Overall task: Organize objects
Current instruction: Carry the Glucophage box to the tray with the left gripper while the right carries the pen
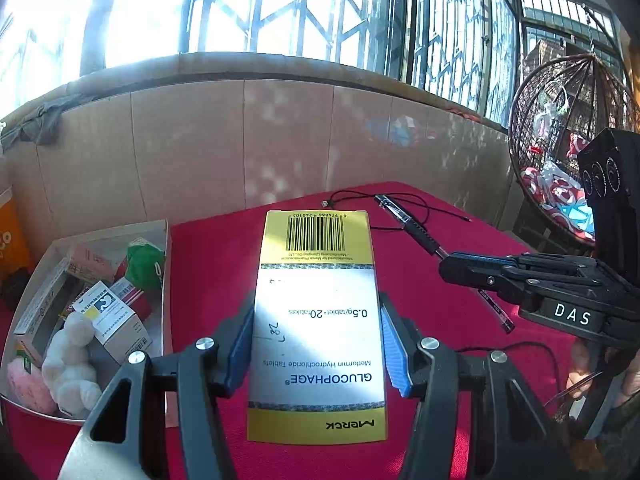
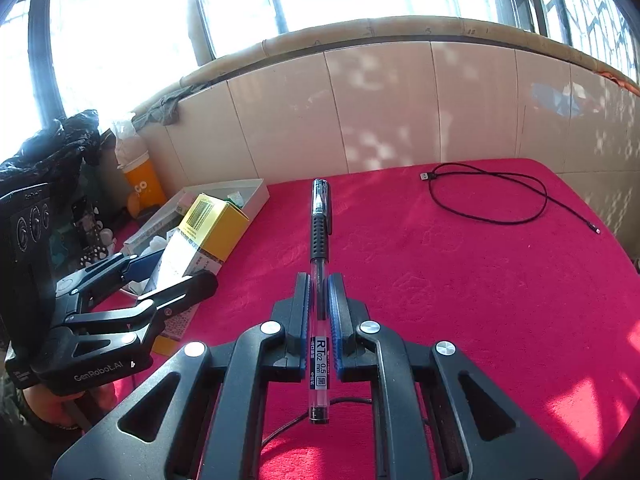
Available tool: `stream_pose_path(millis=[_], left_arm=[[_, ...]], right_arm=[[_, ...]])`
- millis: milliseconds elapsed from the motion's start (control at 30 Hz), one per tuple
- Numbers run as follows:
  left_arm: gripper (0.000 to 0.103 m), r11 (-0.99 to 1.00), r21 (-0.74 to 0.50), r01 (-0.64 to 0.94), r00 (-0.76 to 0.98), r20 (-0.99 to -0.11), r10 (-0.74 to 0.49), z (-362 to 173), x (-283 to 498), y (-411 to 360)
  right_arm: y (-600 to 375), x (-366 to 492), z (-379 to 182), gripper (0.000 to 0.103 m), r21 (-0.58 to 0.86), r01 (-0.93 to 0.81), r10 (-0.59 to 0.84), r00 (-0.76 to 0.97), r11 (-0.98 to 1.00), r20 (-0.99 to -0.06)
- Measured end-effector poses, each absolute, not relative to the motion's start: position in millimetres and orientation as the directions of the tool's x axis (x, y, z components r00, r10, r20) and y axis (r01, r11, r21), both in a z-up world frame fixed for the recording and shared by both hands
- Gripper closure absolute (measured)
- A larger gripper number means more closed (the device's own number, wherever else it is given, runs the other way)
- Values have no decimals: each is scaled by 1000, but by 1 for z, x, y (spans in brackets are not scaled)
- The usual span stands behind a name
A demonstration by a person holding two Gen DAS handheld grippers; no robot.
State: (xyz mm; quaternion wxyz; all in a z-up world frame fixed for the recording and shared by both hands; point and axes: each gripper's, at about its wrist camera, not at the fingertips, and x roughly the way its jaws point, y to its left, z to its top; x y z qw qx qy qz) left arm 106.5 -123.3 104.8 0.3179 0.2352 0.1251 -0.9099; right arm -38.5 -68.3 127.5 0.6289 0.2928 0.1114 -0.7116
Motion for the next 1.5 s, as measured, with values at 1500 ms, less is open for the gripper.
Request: stream_pose_path(millis=[1500], left_arm=[[47, -554, -208, 806, -583, -435, -686, 120, 230, -173]], right_arm=[[-118, 71, 168, 95, 215, 976, -838, 135, 22, -529]])
